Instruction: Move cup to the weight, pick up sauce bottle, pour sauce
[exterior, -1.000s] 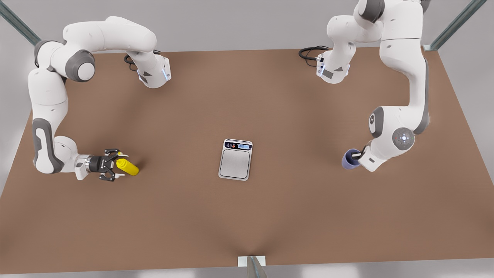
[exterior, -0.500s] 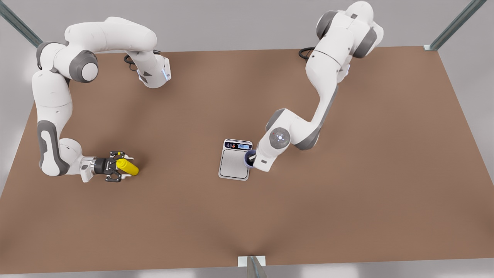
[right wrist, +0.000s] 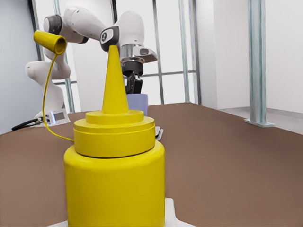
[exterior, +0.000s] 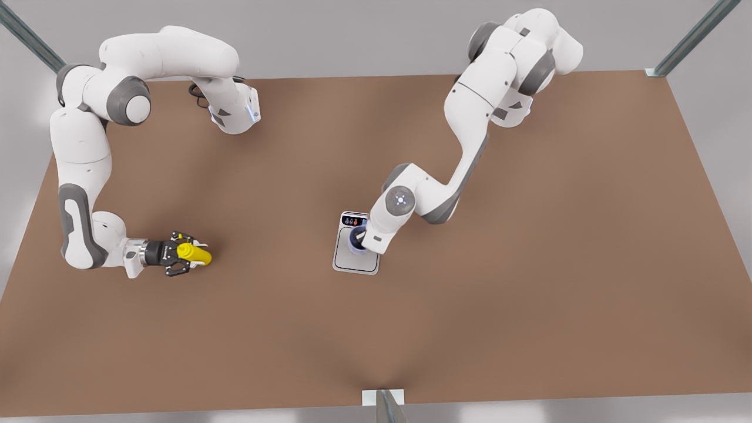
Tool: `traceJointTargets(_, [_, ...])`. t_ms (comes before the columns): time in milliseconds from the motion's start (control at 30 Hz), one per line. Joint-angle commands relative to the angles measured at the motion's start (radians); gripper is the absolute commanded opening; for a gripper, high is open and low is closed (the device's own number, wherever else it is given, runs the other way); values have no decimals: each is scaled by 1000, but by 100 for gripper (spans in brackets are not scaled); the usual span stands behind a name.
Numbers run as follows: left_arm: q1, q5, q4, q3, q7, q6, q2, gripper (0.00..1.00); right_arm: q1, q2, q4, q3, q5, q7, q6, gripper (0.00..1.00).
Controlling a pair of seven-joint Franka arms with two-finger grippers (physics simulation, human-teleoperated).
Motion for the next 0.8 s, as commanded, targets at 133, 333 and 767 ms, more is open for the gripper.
traceJointTargets(133, [4,-45,0,1,7,2,3,34,3,-46,75,2,-77,185,-45,45])
traceJointTargets(333, [3,-44,0,1,7,2,5,100,141,-141,297,6,-181,524,-82,45])
traceJointTargets(767, [219,-110,273,265,46,-843,-294,100,532,-230,356,9,-482,825,147,46])
